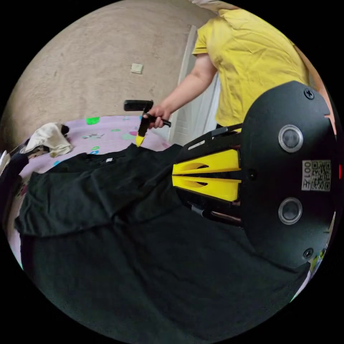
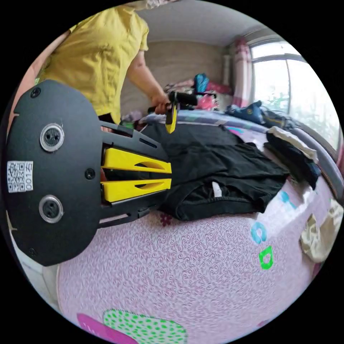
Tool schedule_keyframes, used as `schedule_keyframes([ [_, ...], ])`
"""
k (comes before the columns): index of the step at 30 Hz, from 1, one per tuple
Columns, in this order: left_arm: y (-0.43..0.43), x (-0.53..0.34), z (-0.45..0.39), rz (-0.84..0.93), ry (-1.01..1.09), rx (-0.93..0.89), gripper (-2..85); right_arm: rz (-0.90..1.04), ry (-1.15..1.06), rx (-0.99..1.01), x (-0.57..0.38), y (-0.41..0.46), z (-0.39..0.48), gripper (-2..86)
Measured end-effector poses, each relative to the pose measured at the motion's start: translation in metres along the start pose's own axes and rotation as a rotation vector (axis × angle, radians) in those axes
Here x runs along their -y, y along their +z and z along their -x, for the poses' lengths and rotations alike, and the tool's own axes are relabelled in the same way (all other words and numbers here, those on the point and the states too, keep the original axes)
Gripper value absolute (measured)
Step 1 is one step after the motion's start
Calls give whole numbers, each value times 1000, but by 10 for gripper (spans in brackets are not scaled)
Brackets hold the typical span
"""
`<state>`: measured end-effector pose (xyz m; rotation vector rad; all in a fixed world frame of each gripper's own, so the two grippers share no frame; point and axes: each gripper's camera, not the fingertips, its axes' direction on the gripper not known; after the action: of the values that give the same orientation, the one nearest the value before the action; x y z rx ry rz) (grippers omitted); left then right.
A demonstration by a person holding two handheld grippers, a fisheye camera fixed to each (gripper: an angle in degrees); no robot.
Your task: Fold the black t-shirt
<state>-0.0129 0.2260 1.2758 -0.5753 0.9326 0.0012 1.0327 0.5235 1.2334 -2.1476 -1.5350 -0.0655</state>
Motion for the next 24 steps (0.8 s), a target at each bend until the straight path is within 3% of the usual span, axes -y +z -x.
schedule_keyframes([
  [2,27,-3,-18,63,5,-42,-7,104,-43,-56,10,8,2,8],
  [7,64,-4,-28,18,-138,-144,9,211,-24,44,27,20,-11,5],
  [13,83,-3,-34,1,-260,-66,-9,272,-47,-27,30,24,-12,1],
  [19,56,-8,-62,-97,-197,-255,-12,322,-107,359,36,2,1,0],
  [22,19,0,-81,-187,-135,-282,-12,237,-166,465,57,-25,15,0],
  [24,-5,11,-88,-259,-101,-297,-12,83,-190,487,73,-54,20,1],
])
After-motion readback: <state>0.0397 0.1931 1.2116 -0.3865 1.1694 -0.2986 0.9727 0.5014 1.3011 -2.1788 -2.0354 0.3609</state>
